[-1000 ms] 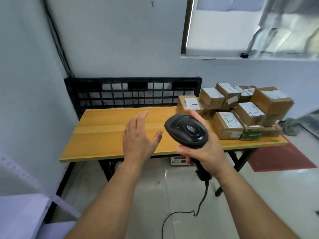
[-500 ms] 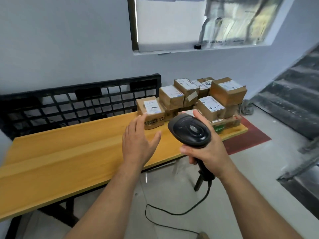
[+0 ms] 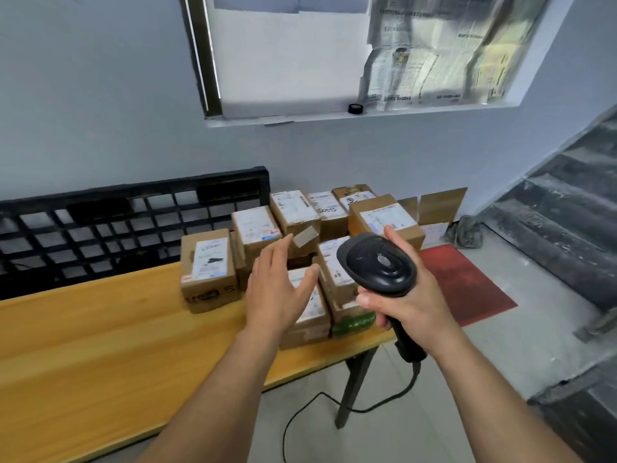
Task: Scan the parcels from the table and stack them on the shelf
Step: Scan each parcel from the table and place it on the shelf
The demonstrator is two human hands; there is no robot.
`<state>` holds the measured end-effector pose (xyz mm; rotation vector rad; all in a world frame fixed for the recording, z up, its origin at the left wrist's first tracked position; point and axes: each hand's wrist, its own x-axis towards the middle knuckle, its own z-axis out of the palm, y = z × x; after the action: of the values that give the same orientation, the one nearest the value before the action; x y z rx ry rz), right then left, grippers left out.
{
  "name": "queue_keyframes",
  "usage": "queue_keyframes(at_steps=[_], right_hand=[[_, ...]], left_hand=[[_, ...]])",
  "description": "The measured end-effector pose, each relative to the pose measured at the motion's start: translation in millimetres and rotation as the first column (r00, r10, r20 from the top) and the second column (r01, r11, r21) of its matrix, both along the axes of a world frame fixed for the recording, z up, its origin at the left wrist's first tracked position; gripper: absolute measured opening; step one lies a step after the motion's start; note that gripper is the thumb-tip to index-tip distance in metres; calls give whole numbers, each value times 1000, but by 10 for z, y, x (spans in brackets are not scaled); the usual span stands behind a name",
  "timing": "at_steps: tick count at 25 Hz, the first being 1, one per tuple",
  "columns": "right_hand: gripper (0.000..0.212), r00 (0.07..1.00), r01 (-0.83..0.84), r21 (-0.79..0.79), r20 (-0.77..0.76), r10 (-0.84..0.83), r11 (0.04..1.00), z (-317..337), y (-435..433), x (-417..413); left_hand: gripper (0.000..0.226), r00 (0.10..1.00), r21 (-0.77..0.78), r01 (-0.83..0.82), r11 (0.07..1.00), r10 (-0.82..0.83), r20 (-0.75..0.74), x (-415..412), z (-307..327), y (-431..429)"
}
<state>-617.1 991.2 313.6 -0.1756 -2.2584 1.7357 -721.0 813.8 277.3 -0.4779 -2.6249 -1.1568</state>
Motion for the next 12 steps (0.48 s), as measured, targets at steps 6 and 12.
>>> queue_keyframes(at_steps=[6, 12], right_hand=[[102, 992, 118, 6, 32, -118, 993, 11, 1118, -260], [103, 975, 209, -11, 78, -207, 978, -59, 1507, -539]], left_hand=[[69, 989, 40, 48, 998, -53, 135, -324, 70, 1066], [73, 948, -10, 115, 993, -107, 300, -646, 10, 1587]])
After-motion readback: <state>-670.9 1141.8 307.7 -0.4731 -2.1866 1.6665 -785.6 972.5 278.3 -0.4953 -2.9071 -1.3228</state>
